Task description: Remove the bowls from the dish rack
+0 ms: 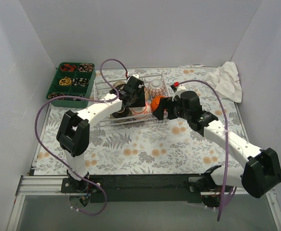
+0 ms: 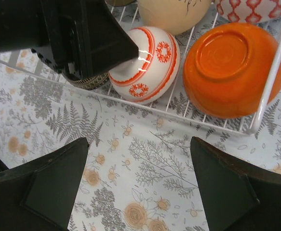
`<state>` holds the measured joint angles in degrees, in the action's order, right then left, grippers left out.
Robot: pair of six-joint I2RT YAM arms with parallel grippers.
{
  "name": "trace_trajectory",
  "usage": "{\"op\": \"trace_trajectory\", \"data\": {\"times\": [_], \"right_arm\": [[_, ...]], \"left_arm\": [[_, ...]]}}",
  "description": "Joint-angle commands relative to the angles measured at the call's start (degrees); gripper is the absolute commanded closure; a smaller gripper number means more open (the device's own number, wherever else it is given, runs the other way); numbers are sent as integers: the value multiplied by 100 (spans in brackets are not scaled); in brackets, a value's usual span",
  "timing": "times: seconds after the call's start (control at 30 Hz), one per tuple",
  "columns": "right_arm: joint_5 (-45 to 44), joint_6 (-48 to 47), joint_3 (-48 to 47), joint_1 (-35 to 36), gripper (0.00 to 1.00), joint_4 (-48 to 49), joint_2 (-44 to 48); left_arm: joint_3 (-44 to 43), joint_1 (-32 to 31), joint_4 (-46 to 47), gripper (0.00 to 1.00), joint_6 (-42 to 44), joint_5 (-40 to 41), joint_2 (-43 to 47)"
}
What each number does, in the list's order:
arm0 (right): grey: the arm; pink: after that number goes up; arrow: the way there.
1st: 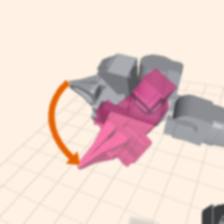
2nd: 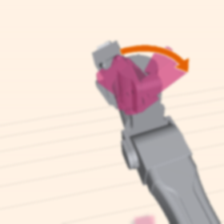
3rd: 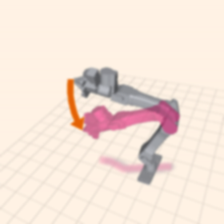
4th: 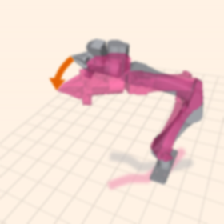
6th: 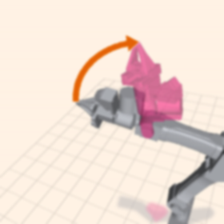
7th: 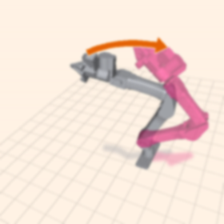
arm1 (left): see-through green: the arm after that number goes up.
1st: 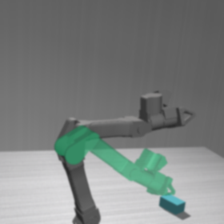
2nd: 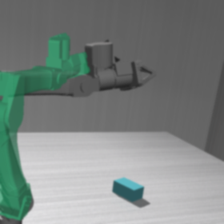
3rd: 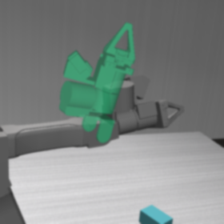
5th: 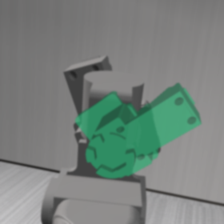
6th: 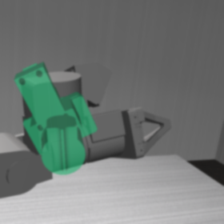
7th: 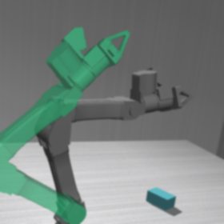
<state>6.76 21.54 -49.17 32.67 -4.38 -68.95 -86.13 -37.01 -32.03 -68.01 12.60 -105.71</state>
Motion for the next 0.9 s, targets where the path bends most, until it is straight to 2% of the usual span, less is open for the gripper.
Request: {"op": "trace_trajectory", "data": {"times": [0.0,0.3,0.5,0.73,0.87], "right_arm": [[246,482,-506,-23,5,561,-504],[1045,1299,-656,-260,7,1185,-1471],[1283,1590,-656,-340,8,1466,-1841],[1424,1722,-682,-366,9,1861,-2184],[1635,1669,-708,-366,10,2107,-2465]], "left_arm": [[333,238,-357,55,86,120,490],[729,362,153,69,-63,-126,938],[1001,476,461,78,-212,-293,1158],[1511,731,1023,87,-546,-705,1571],[1669,827,1234,88,-643,-978,1720]]}}
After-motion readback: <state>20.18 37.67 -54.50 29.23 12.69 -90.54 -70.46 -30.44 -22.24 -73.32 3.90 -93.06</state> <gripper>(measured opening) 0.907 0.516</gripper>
